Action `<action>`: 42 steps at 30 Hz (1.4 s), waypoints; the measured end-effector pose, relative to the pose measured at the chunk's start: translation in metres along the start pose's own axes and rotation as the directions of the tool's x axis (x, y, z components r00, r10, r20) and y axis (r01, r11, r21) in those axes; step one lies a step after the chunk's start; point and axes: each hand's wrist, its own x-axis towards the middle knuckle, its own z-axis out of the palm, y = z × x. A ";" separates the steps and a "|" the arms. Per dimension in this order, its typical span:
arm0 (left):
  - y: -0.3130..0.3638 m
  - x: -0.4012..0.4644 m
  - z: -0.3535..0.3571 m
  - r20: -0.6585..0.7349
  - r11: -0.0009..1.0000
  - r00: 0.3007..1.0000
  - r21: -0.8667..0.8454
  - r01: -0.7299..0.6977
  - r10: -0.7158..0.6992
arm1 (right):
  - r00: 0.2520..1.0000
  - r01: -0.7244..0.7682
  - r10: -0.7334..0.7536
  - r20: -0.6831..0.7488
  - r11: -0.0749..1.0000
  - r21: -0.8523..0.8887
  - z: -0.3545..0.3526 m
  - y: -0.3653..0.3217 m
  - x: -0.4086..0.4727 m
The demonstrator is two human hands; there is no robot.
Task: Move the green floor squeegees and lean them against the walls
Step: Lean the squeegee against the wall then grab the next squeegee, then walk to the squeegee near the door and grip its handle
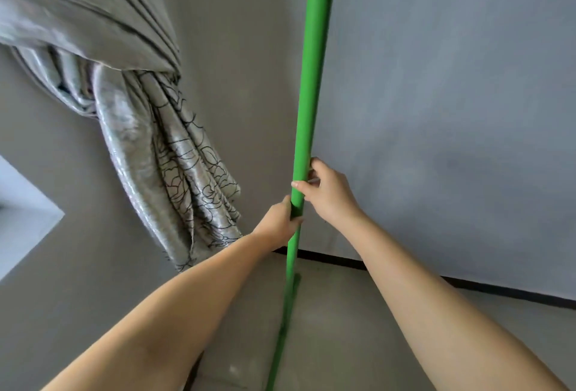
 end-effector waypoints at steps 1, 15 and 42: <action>-0.010 0.002 -0.012 -0.020 1.000 1.000 -0.009 0.011 -0.011 | 1.000 0.011 -0.011 0.013 1.000 0.000 0.014 -0.006 0.009; -0.131 0.061 -0.152 -0.161 0.985 0.975 -0.111 0.135 -0.152 | 0.996 0.066 -0.063 0.056 0.996 -0.054 0.168 -0.096 0.111; -0.084 -0.063 -0.085 0.075 0.915 0.991 -0.397 -0.071 0.110 | 0.904 -0.320 0.391 -0.173 0.887 0.333 0.076 0.030 -0.153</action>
